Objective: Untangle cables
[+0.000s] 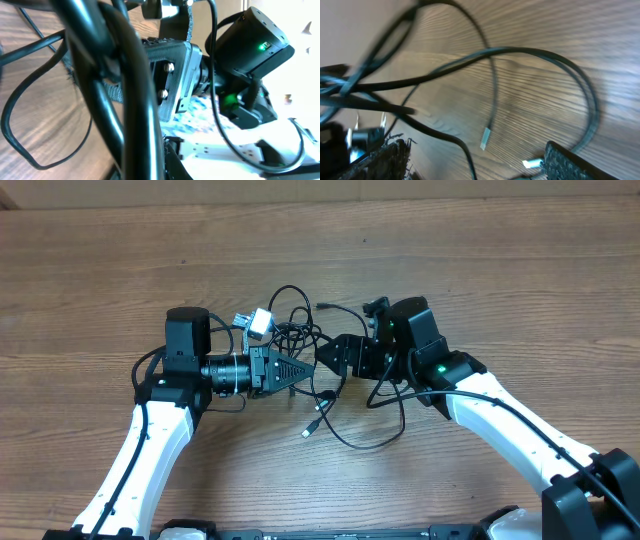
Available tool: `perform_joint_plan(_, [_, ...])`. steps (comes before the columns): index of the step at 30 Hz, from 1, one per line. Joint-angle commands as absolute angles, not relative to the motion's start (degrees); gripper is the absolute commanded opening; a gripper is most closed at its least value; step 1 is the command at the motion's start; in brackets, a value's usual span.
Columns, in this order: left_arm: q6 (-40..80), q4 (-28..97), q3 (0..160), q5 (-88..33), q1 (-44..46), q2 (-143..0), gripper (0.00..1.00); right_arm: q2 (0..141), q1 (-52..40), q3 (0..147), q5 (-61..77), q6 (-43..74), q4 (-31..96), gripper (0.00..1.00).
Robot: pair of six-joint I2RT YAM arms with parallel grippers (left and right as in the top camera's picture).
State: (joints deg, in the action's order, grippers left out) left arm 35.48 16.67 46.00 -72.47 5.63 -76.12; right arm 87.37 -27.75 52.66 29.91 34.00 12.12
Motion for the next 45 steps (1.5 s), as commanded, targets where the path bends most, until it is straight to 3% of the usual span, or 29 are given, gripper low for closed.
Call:
perform_joint_plan(1, [39.90,16.19,46.02,-77.87,5.61,-74.85,0.04,86.80,-29.87,52.73,32.69,28.67,10.52,0.83])
perform_joint_plan(6, [39.94,16.01,46.02,-81.47,5.58,-74.85,0.04,86.80,-32.01,52.73,29.12,28.12,9.93,0.60])
perform_joint_plan(12, [41.30,15.94,46.02,-82.17,5.58,-74.85,0.04,87.57,-35.00,52.73,23.88,27.99,9.93,0.40])
perform_joint_plan(17, [41.32,15.97,46.02,-84.62,5.58,-74.85,0.04,88.53,-35.59,52.73,17.72,27.99,10.85,0.04])
perform_joint_plan(27, [34.70,16.03,46.02,-84.18,5.58,-74.85,0.04,87.26,-25.89,54.41,-3.31,29.02,26.55,0.04])
perform_joint_plan(36, [34.70,16.32,46.02,-73.71,5.58,-74.85,0.04,86.37,-2.87,54.83,-8.32,30.55,38.59,0.04])
perform_joint_plan(38, [34.72,16.67,46.02,-72.01,5.58,-74.85,0.04,86.37,0.75,54.83,-3.81,28.45,39.40,0.04])
perform_joint_plan(42, [37.47,17.47,46.02,-69.01,5.65,-74.85,0.04,86.37,4.54,54.83,19.33,16.05,39.35,0.04])
perform_joint_plan(43, [41.85,18.17,46.02,-67.92,5.65,-74.85,0.04,86.37,4.58,54.83,28.95,9.69,39.33,0.06])
perform_joint_plan(45, [48.51,18.17,46.02,-67.99,5.65,-74.87,0.04,86.37,3.29,54.78,40.45,2.35,39.35,0.21])
